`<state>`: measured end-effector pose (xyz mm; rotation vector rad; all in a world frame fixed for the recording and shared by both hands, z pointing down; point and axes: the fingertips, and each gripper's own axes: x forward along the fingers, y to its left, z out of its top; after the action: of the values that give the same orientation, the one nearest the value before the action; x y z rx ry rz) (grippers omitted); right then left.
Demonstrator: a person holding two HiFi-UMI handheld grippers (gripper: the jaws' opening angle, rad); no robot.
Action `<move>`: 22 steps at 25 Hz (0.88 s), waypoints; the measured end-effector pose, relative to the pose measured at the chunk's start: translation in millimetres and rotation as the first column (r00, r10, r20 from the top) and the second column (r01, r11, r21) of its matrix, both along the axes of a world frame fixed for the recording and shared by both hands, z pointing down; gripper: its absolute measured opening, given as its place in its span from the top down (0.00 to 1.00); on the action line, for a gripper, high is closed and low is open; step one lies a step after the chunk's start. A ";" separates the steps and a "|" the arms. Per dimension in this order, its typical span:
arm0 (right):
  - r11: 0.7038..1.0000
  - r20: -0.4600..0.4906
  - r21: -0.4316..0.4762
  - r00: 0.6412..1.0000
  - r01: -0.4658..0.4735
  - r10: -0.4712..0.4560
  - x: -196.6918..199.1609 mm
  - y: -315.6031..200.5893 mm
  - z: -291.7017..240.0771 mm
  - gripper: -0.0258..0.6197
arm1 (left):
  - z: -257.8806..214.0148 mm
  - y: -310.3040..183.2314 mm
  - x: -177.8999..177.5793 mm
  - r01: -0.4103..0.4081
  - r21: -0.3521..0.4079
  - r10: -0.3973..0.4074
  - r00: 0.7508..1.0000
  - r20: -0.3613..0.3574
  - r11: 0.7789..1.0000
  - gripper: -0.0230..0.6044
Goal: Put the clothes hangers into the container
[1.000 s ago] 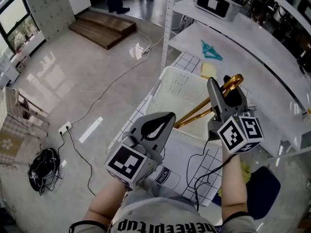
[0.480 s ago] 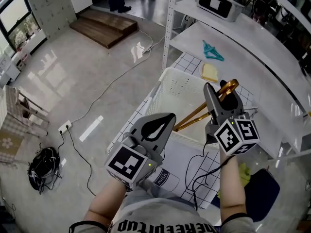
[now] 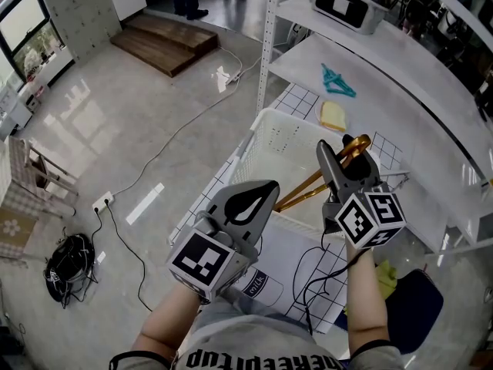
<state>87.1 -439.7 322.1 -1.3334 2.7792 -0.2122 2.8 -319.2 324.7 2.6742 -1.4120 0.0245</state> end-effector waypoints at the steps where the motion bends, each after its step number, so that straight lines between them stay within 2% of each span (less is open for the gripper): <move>1: 1.000 -0.001 -0.001 1.000 -0.001 0.001 0.8 -0.2 0.7 0.52 | 0.1 -0.2 0.7 -0.001 -0.001 0.001 1.000 0.000 1.000 0.94; 6: 1.000 -0.017 -0.015 1.000 -0.012 0.012 3.9 -2.2 3.4 0.52 | 0.2 -0.4 2.8 -0.003 -0.001 0.003 1.000 0.003 1.000 0.94; 12: 0.999 -0.083 -0.033 0.997 -0.004 0.001 5.2 -3.4 7.8 0.52 | 1.5 1.6 3.3 -0.006 0.000 0.006 1.000 0.007 1.000 0.94; 22: 0.999 -0.152 -0.036 0.988 -0.030 0.024 26.0 -5.5 4.8 0.44 | -1.4 5.9 9.0 -0.013 0.011 0.013 1.000 0.008 1.000 0.94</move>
<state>113.1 -445.3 326.9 -1.4536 2.8920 -0.1710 11.8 -313.3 323.3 2.6956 -1.4013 0.0282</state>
